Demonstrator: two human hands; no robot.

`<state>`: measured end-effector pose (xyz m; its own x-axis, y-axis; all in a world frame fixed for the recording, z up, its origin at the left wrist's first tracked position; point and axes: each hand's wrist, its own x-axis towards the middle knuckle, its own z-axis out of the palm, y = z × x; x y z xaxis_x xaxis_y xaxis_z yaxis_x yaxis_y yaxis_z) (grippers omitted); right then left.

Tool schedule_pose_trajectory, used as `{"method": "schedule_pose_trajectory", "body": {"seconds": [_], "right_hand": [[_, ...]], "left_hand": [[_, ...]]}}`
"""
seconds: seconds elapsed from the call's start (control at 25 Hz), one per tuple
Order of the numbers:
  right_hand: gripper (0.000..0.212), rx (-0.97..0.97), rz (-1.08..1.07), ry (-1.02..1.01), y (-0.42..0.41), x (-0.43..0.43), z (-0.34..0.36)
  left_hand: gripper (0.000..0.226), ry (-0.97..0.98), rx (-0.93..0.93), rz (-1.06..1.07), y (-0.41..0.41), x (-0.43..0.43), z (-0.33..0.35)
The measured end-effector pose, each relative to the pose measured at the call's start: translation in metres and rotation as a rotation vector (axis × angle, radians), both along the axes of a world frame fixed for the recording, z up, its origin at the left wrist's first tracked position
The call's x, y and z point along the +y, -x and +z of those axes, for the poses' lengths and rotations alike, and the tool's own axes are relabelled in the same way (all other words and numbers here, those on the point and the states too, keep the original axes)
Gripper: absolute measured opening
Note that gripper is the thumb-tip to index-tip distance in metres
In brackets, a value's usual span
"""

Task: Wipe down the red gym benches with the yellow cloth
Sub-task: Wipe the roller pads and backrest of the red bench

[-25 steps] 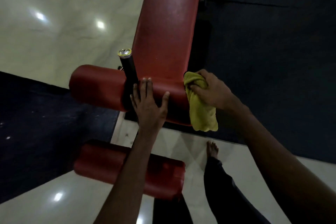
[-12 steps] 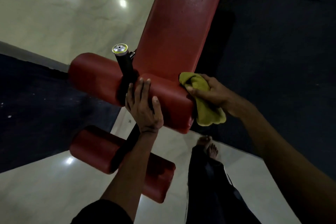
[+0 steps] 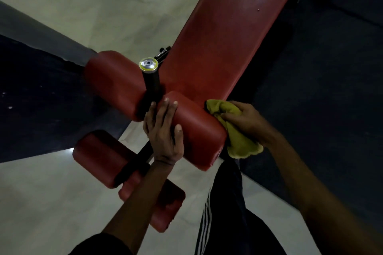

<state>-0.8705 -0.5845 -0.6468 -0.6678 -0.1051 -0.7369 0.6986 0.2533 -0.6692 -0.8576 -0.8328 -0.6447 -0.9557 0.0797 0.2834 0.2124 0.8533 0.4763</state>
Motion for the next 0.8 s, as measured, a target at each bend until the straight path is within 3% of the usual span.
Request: {"method": "schedule_pose_trajectory", "body": {"seconds": [0.2, 0.32, 0.52, 0.72, 0.8], "right_hand": [[0.023, 0.015, 0.133, 0.071, 0.046, -0.011, -0.005], [0.021, 0.012, 0.18, 0.189, 0.073, -0.033, -0.007], [0.027, -0.109, 0.106, 0.168, 0.04, -0.001, -0.015], [0.026, -0.048, 0.211, 0.21, 0.064, -0.019, -0.044], [0.028, -0.031, 0.272, 0.271, 0.082, -0.034, -0.054]], "left_hand": [[0.057, -0.004, -0.035, -0.004, 0.0, 0.0, 0.002], [0.057, 0.018, -0.055, 0.004, 0.0, -0.002, 0.005], [0.056, 0.005, -0.136, 0.039, -0.001, 0.002, 0.01], [0.052, -0.111, -0.298, 0.409, 0.006, 0.049, 0.025], [0.055, -0.052, -0.338, 0.538, 0.008, 0.066, 0.023]]}}
